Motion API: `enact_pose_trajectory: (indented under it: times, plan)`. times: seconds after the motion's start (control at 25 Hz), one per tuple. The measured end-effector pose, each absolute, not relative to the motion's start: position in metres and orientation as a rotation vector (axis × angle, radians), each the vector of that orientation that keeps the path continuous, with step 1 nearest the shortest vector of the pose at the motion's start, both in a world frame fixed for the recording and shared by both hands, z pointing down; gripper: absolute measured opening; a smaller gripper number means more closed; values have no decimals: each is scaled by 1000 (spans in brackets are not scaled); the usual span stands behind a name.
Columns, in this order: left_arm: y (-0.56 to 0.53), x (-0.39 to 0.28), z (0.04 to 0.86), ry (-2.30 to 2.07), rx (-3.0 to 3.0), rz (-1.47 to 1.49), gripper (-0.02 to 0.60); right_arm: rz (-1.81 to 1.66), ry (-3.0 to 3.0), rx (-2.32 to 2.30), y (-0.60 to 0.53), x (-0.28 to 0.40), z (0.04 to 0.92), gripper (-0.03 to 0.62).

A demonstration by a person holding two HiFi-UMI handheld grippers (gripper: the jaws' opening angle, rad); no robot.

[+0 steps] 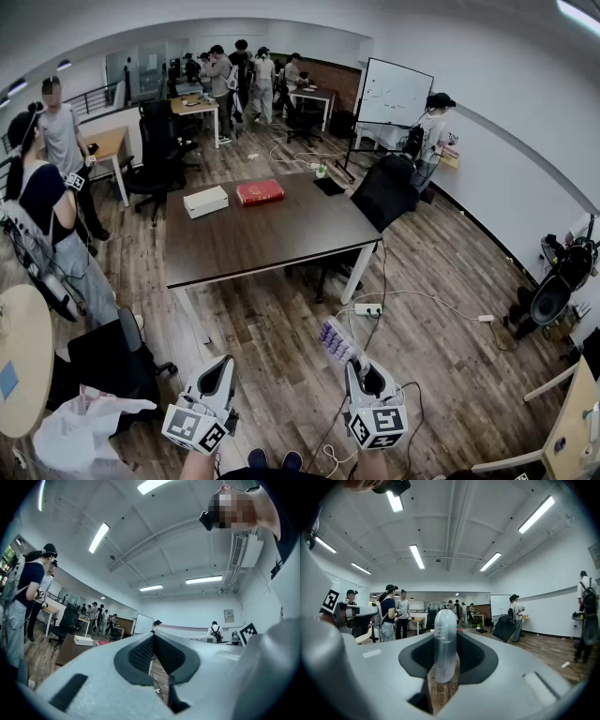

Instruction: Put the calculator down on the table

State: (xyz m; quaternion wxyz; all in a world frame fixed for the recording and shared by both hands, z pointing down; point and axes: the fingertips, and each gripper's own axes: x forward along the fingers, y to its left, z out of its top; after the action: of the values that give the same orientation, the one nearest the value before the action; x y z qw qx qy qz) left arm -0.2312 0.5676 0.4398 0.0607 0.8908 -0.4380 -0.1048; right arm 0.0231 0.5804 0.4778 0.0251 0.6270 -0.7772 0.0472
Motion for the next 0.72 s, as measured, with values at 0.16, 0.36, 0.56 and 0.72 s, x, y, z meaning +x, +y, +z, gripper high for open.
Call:
enact_pose_trajectory:
  times: [0.16, 0.36, 0.56, 0.72]
  plan:
    - [563, -236, 441, -1337, 2690, -319, -5, 153, -2420, 1928, 576, 18, 478, 117]
    - [563, -234, 441, -1317, 2737, -280, -5, 147, -2408, 1927, 573, 12, 479, 117]
    - [560, -240, 440, -1290, 2743, -288, -5, 155, -2392, 1950, 574, 5, 478, 117]
    - [555, -248, 438, -1275, 2767, -276, -5, 138, -2383, 1963, 569, -5, 474, 117]
